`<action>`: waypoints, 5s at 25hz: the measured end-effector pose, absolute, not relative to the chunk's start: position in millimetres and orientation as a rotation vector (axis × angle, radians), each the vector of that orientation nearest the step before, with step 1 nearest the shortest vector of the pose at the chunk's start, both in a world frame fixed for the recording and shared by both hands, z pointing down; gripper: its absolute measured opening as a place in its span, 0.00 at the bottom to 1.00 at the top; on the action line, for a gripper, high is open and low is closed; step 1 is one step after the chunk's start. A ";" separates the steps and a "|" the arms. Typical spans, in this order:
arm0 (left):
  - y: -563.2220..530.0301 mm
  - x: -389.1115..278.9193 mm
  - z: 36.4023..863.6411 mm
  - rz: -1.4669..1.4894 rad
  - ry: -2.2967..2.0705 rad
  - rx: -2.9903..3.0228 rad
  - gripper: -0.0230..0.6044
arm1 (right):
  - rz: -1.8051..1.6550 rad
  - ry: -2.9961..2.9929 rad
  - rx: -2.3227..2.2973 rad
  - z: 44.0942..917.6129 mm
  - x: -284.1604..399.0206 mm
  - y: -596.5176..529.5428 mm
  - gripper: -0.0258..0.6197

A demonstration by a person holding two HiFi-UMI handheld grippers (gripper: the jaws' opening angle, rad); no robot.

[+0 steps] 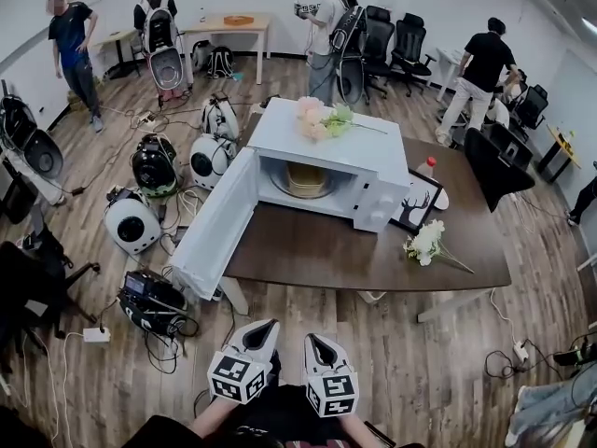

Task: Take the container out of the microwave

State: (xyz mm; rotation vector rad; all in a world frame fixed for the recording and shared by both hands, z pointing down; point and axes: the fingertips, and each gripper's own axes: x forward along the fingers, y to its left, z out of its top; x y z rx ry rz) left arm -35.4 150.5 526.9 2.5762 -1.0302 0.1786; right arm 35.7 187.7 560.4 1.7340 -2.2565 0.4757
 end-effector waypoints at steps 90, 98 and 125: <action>-154.1 5.1 533.3 0.262 -1.207 2.457 0.05 | -0.312 -1.898 0.782 576.7 82.9 -255.8 0.27; -158.5 2.5 534.5 0.264 -1.218 2.447 0.05 | -0.310 -1.852 0.705 593.9 84.4 -259.1 0.27; -155.2 3.4 526.3 0.202 -1.190 2.459 0.05 | -0.372 -1.784 0.488 600.1 79.1 -253.2 0.12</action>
